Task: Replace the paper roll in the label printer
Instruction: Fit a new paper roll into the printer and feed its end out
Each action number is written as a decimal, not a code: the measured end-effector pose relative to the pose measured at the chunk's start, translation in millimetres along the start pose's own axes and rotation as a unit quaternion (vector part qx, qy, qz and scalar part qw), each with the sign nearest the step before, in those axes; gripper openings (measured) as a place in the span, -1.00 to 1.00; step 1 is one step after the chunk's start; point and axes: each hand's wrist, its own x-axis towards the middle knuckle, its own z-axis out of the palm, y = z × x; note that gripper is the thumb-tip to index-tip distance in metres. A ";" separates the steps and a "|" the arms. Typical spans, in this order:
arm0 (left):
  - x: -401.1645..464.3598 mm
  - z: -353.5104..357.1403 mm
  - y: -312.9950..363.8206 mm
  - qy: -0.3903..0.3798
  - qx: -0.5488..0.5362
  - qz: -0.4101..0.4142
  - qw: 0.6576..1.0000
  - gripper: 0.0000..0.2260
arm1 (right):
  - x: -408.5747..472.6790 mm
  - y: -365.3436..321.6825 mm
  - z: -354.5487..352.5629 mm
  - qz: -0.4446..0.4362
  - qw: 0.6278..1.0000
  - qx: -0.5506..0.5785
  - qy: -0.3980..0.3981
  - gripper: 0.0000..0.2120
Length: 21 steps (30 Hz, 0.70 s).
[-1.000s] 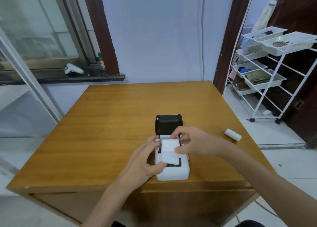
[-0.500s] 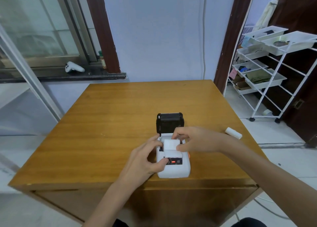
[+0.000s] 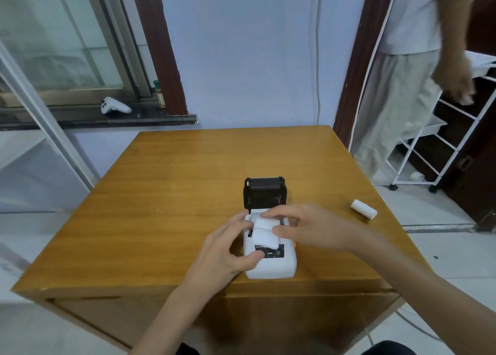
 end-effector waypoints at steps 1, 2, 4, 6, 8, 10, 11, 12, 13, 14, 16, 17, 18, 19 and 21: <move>-0.5 -0.1 0.6 0.001 0.000 0.002 1.000 -0.62 | -1.8 0.7 1.4 -0.006 1.000 -0.008 0.005 -0.66; -0.9 -0.1 0.4 0.003 -0.001 0.005 1.000 -0.63 | -3.4 2.2 3.3 -0.008 1.000 -0.011 0.009 -0.68; -1.8 0.0 -0.6 0.006 -0.006 0.008 1.000 -0.62 | -7.0 4.9 6.6 0.000 1.000 0.000 0.013 -0.69; -1.3 0.5 -2.3 0.007 -0.013 0.006 1.000 -0.58 | -9.7 7.1 8.4 -0.003 1.000 0.019 0.021 -0.71; -0.8 0.1 -2.6 0.010 -0.025 0.004 1.000 -0.50 | -10.2 8.3 9.2 -0.010 0.999 0.030 0.027 -0.71; -1.3 -0.6 -1.0 0.001 -0.015 0.004 1.000 -0.39 | -10.5 8.9 12.0 -0.008 0.999 0.044 0.029 -0.70; -1.7 -0.5 -0.7 -0.006 -0.004 0.014 1.000 -0.38 | -10.5 9.0 14.2 -0.007 0.998 0.051 0.030 -0.69; -2.3 -0.5 -0.9 -0.010 0.005 0.028 1.000 -0.40 | -10.4 9.4 16.5 -0.005 0.998 0.057 0.032 -0.68; -2.9 -0.8 -1.3 -0.009 0.010 0.041 0.999 -0.45 | -10.1 10.0 18.9 -0.004 0.998 0.061 0.033 -0.68; -3.4 -1.5 -1.7 -0.005 0.008 0.048 0.999 -0.50 | -10.0 10.1 20.4 0.000 0.997 0.063 0.035 -0.67; -4.0 -2.3 -3.1 0.004 -0.003 0.051 0.999 -0.54 | -9.9 9.8 21.9 0.003 0.997 0.070 0.042 -0.66; -4.1 -2.2 -4.1 0.007 -0.004 0.051 0.999 -0.55 | -10.0 9.8 22.2 0.004 0.996 0.075 0.044 -0.66; -4.5 -1.8 -4.9 0.008 0.000 0.051 0.999 -0.54 | -9.9 10.5 22.5 0.004 0.996 0.078 0.043 -0.66; -4.8 -1.5 -4.8 0.008 0.007 0.052 0.999 -0.54 | -10.2 10.7 22.9 0.002 0.996 0.078 0.042 -0.66; -5.8 -1.1 -4.6 0.011 0.015 0.053 0.998 -0.56 | -11.3 10.3 23.4 -0.003 0.995 0.081 0.051 -0.67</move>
